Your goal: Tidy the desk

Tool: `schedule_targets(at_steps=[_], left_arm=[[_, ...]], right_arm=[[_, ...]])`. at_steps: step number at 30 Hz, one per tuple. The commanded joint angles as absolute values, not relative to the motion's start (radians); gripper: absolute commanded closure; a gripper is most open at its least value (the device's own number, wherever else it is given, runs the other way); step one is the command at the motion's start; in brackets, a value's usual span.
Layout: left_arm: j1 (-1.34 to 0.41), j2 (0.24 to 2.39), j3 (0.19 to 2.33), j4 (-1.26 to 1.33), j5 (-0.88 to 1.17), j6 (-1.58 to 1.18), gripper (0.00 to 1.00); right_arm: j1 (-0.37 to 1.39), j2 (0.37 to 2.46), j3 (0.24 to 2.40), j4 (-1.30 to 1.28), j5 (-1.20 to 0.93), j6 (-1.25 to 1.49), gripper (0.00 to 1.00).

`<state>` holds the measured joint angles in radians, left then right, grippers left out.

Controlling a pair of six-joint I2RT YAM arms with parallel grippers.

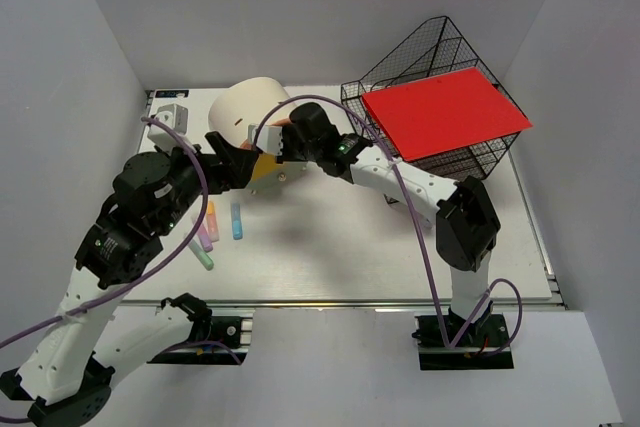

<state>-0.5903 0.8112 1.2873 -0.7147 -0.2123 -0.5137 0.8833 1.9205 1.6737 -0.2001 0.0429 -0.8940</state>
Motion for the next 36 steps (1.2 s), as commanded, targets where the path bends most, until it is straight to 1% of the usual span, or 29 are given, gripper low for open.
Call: schedule_targets(at_steps=[1,6,9,10,11,13,14,15,16,17,18,19,20,21,22,23,24,25,26,27,28,31,32,36], left_arm=[[-0.588,0.785,1.256,-0.654,-0.18,-0.535,0.02],[-0.588,0.798,1.223,-0.634,-0.124,-0.564,0.02],[-0.588,0.811,1.178,-0.604,-0.089,-0.594,0.02],[-0.588,0.815,1.151,-0.588,-0.081,-0.613,0.03],[-0.588,0.822,1.137,-0.577,-0.072,-0.626,0.11],[-0.588,0.833,1.1,-0.528,-0.052,-0.662,0.21],[-0.597,0.842,1.066,-0.513,-0.045,-0.676,0.28],[-0.597,0.871,1.055,-0.506,-0.041,-0.695,0.41],[-0.597,0.885,1.046,-0.5,-0.041,-0.707,0.48],[-0.597,0.9,1.031,-0.499,-0.046,-0.716,0.52],[-0.597,0.934,1.023,-0.499,-0.057,-0.735,0.58],[-0.597,0.946,1.016,-0.491,-0.081,-0.747,0.61],[-0.597,0.959,0.999,-0.486,-0.095,-0.755,0.62],[-0.597,0.986,0.991,-0.476,-0.107,-0.764,0.62],[-0.597,1.003,0.985,-0.471,-0.136,-0.772,0.59],[-0.597,1.018,0.983,-0.471,-0.15,-0.776,0.55],[-0.606,1.041,0.986,-0.468,-0.169,-0.781,0.51],[-0.606,1.076,0.988,-0.469,-0.182,-0.785,0.47],[-0.606,1.095,0.989,-0.466,-0.219,-0.788,0.45],[-0.606,1.127,0.995,-0.469,-0.241,-0.795,0.4],[-0.606,1.141,1.0,-0.465,-0.258,-0.798,0.37],[-0.615,1.207,1.02,-0.463,-0.34,-0.808,0.3],[-0.624,1.222,1.032,-0.466,-0.394,-0.81,0.29],[-0.659,1.319,1.1,-0.486,-0.501,-0.836,0.28]], right_arm=[[0.871,1.924,1.732,-0.129,0.061,-0.885,1.0],[0.867,1.893,1.726,-0.17,0.016,-0.848,1.0],[0.864,1.803,1.657,-0.209,-0.064,-0.779,1.0],[0.859,1.743,1.631,-0.219,-0.083,-0.753,1.0],[0.85,1.715,1.574,-0.219,-0.112,-0.7,1.0],[0.845,1.617,1.513,-0.209,-0.118,-0.635,1.0],[0.83,1.588,1.444,-0.177,-0.1,-0.547,0.9],[0.824,1.528,1.418,-0.164,-0.086,-0.491,0.73],[0.812,1.505,1.396,-0.15,-0.075,-0.447,0.58],[0.79,1.482,1.385,-0.155,-0.068,-0.37,0.37],[0.782,1.465,1.379,-0.167,-0.08,-0.347,0.32],[0.775,1.43,1.379,-0.182,-0.106,-0.331,0.29],[0.758,1.411,1.376,-0.193,-0.145,-0.299,0.26],[0.753,1.392,1.367,-0.187,-0.159,-0.281,0.26],[0.746,1.359,1.364,-0.18,-0.193,-0.267,0.28],[0.736,1.345,1.364,-0.176,-0.205,-0.255,0.33],[0.724,1.324,1.362,-0.175,-0.216,-0.232,0.43],[0.719,1.315,1.364,-0.176,-0.241,-0.223,0.71],[0.707,1.309,1.364,-0.175,-0.251,-0.215,0.83],[0.689,1.293,1.358,-0.169,-0.262,-0.204,0.96],[0.683,1.287,1.353,-0.163,-0.267,-0.192,1.0],[0.641,1.253,1.307,-0.123,-0.308,-0.15,1.0],[0.621,1.246,1.292,-0.106,-0.32,-0.141,1.0],[0.584,1.213,1.227,-0.049,-0.36,-0.117,1.0]])
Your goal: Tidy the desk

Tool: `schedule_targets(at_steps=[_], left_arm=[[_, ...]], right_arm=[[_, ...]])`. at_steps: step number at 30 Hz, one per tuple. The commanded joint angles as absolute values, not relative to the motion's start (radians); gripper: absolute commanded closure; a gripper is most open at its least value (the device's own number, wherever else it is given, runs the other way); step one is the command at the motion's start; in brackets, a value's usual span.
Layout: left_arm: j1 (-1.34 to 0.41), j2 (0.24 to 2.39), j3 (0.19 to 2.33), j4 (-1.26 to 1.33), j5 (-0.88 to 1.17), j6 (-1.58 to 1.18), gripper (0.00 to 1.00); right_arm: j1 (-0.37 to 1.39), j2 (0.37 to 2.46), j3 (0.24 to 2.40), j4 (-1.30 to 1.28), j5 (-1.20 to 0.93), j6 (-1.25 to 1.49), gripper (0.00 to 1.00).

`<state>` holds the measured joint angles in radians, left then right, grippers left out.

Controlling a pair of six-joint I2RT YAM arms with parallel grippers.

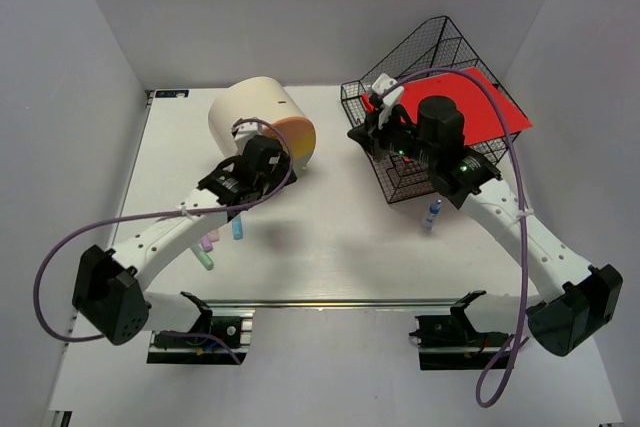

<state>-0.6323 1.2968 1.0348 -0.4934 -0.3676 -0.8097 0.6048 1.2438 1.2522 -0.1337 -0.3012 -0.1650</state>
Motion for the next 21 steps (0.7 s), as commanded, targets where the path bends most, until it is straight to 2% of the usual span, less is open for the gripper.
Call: schedule_targets(at_steps=[1,21], left_arm=[[-0.66,1.336,1.109,-0.486,-0.518,-0.841,0.28],[-0.785,1.644,1.308,-0.58,-0.948,-0.942,0.42]], right_arm=[[0.572,1.207,1.215,-0.043,-0.365,-0.124,1.0],[0.548,1.127,1.129,-0.011,-0.393,-0.135,1.0]])
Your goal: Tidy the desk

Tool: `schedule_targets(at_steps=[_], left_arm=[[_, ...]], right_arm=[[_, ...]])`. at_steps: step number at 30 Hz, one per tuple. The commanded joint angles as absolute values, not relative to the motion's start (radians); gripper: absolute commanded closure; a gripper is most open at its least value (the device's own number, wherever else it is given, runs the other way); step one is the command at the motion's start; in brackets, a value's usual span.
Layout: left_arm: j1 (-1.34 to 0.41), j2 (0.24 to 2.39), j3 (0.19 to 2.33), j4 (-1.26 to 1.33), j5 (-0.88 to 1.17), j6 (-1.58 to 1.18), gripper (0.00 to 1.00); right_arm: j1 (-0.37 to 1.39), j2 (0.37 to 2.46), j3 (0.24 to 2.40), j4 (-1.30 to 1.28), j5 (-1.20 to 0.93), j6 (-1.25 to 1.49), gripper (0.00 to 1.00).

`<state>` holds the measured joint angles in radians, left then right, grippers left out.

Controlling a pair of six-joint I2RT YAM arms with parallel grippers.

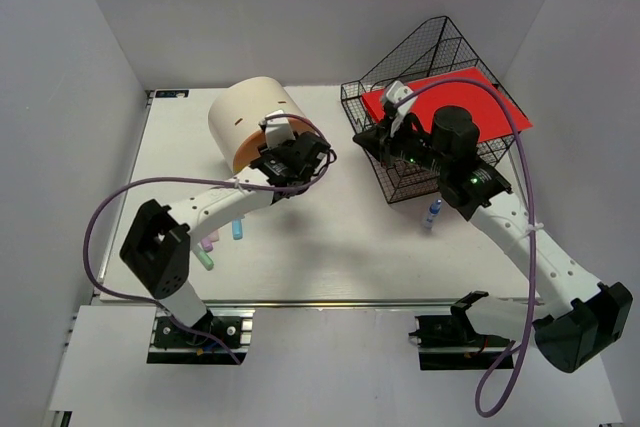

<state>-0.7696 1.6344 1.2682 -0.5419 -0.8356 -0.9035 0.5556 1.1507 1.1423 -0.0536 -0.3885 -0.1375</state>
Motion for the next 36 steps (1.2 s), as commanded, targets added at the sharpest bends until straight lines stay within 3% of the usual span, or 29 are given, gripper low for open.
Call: schedule_targets(at_steps=[1,25,36], left_arm=[[-0.785,1.657,1.313,-0.584,-0.959,-0.942,0.42],[-0.767,1.782,1.376,-0.598,-1.065,-0.867,0.43],[-0.767,1.802,1.405,-0.609,-1.083,-0.864,0.55]], right_arm=[[0.545,1.126,1.129,-0.012,-0.393,-0.135,1.0],[0.517,1.123,1.112,0.02,-0.4,-0.132,1.0],[0.506,1.123,1.104,0.025,-0.407,-0.129,1.0]])
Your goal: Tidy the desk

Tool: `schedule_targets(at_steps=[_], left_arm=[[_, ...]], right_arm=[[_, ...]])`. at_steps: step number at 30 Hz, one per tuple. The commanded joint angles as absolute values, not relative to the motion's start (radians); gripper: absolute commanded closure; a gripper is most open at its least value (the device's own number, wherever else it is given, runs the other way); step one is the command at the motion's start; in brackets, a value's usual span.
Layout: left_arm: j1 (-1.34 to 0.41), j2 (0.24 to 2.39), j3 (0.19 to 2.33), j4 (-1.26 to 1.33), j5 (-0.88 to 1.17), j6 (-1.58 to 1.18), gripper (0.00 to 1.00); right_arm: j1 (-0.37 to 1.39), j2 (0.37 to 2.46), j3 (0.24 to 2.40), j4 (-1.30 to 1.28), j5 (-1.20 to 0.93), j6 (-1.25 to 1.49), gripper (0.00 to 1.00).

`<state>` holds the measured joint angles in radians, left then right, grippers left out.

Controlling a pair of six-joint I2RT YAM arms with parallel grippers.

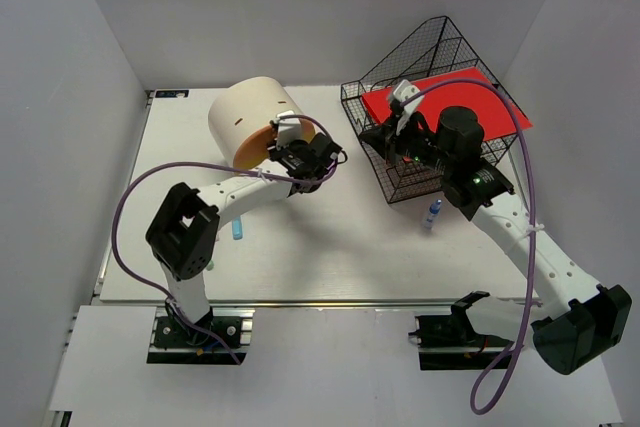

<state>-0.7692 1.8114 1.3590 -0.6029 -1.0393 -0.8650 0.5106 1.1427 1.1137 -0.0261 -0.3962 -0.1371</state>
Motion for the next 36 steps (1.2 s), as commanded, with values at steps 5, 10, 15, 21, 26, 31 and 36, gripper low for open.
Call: schedule_targets(at_steps=[5,10,15,21,26,31,36], left_arm=[[-0.767,1.784,1.384,-0.601,-1.074,-0.865,0.75],[-0.792,1.743,1.321,-0.574,-1.0,-0.853,0.92],[-0.816,1.664,1.223,-0.514,-0.907,-0.85,1.0],[-0.856,1.62,1.177,-0.483,-0.844,-0.825,1.0],[-0.888,1.624,1.177,-0.495,-0.83,-0.822,1.0],[-0.91,1.62,1.163,-0.509,-0.802,-0.85,1.0],[-0.928,1.609,1.152,-0.515,-0.799,-0.871,1.0]], right_arm=[[0.5,1.123,1.101,0.028,-0.41,-0.127,1.0],[0.499,1.123,1.098,0.029,-0.414,-0.129,1.0],[0.495,1.12,1.095,0.032,-0.417,-0.127,1.0],[0.492,1.123,1.089,0.035,-0.425,-0.126,1.0],[0.491,1.124,1.088,0.038,-0.429,-0.126,1.0],[0.488,1.123,1.086,0.038,-0.431,-0.129,1.0],[0.486,1.124,1.085,0.038,-0.448,-0.132,1.0]])
